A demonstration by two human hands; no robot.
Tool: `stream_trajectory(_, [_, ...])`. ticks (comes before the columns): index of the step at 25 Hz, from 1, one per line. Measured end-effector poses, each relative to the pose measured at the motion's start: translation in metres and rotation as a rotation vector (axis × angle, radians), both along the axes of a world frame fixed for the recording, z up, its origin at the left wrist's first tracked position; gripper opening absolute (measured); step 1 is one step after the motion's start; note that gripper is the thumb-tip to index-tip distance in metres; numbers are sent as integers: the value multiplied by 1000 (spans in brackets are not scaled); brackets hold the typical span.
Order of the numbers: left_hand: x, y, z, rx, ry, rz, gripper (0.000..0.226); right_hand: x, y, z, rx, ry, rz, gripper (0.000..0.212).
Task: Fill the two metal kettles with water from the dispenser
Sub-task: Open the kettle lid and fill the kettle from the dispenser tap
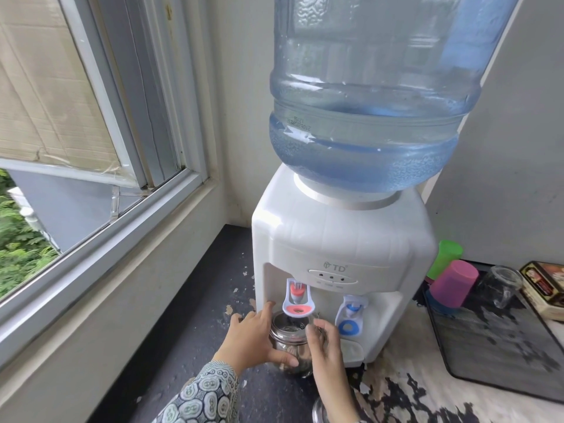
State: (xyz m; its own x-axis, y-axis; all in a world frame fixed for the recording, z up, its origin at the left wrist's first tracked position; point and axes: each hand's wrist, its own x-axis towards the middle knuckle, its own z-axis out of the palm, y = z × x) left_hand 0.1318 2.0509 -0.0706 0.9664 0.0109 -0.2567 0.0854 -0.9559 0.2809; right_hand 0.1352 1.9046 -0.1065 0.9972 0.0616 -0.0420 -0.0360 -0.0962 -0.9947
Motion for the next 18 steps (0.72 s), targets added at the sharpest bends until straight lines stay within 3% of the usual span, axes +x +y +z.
stream_trajectory(2, [0,0,0,-4,8,-4,137,-2,-4,-1,-22,-1,39,31])
stream_trajectory(18, [3,3,-7,1,7,-7,140,3,-10,-10,-19,-33,83,34])
